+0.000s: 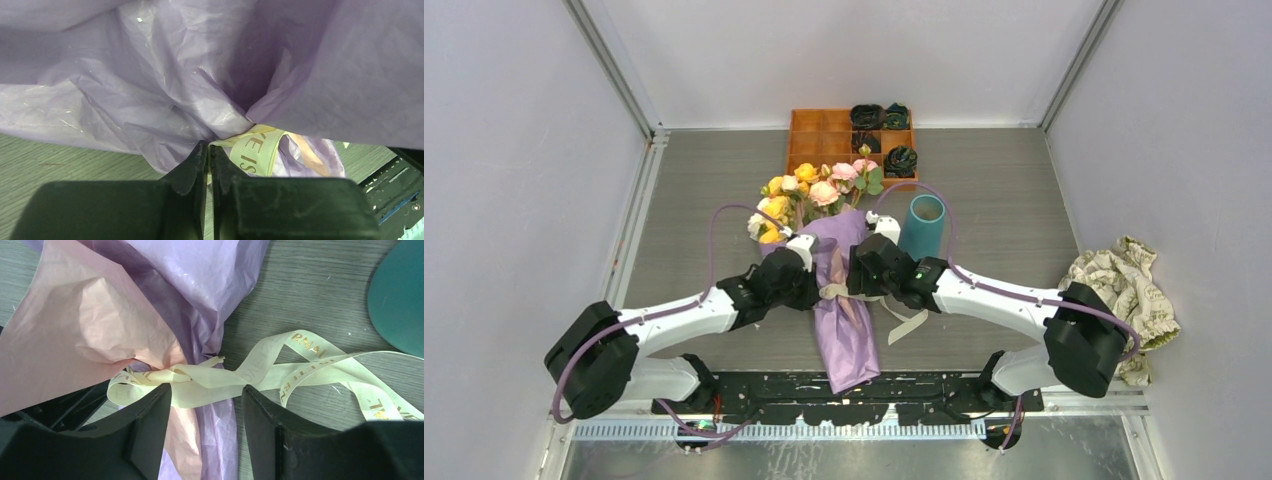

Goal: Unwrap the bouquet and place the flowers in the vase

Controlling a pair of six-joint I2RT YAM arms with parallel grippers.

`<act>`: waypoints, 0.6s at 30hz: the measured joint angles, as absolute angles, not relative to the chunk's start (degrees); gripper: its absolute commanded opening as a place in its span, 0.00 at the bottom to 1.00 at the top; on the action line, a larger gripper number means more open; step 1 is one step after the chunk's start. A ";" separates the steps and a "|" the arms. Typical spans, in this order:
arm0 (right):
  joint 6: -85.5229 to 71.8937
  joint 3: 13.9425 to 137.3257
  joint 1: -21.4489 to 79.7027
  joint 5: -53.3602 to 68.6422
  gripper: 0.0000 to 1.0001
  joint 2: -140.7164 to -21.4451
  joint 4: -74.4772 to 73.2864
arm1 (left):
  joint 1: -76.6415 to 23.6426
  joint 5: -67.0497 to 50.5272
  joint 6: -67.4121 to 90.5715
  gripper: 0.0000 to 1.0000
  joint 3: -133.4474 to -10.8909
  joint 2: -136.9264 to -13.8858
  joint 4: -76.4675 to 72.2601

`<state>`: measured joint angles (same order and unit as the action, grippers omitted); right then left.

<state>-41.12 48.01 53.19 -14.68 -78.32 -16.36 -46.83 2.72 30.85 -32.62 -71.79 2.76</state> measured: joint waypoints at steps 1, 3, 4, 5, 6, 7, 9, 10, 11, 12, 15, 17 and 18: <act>-41.12 47.97 53.19 -14.48 0.54 -78.32 -16.36 | -46.96 2.74 30.92 0.05 -32.64 -71.88 2.37; -41.15 47.88 53.21 -14.02 0.51 -78.32 -16.34 | -47.18 3.29 31.27 0.05 -32.64 -71.66 2.24; -41.15 47.81 53.21 -13.85 0.51 -78.24 -16.34 | -47.27 4.03 31.51 0.04 -32.60 -71.20 2.35; -41.17 47.75 53.25 -13.63 0.51 -78.22 -16.32 | -47.29 4.97 31.94 0.04 -32.56 -70.48 2.61; -41.15 47.68 53.28 -13.47 0.50 -78.22 -16.29 | -47.33 6.09 32.45 0.04 -32.53 -69.38 3.40; -41.17 47.64 53.32 -13.26 0.50 -78.22 -16.29 | -47.35 7.16 32.67 0.04 -32.49 -68.05 4.36; -41.15 47.59 53.43 -12.88 0.51 -78.22 -16.27 | -47.35 9.82 32.93 0.04 -32.47 -63.81 7.27; -41.15 47.57 53.43 -12.71 0.51 -78.24 -16.23 | -47.35 11.16 32.99 0.04 -32.47 -61.08 8.95; -41.15 47.57 53.49 -12.47 0.50 -78.28 -16.08 | -47.35 12.08 33.01 0.04 -32.47 -59.27 9.98; -41.15 47.57 53.52 -12.40 0.51 -78.30 -15.99 | -47.35 13.28 33.04 0.04 -32.47 -57.01 11.40; -41.15 47.92 53.52 -11.79 0.51 -79.79 -14.98 | -47.35 16.14 33.17 0.04 -32.49 -52.77 15.07; -41.15 48.53 53.52 -11.27 0.51 -81.69 -14.50 | -47.35 17.47 33.61 0.04 -32.47 -51.57 17.34; -41.12 48.86 53.52 -11.09 0.52 -82.70 -14.26 | -47.33 18.06 33.95 0.04 -32.45 -51.29 18.48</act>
<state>-41.12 48.86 53.52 -11.09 -82.70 -14.26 -47.33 18.06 33.95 -32.45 -51.29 18.48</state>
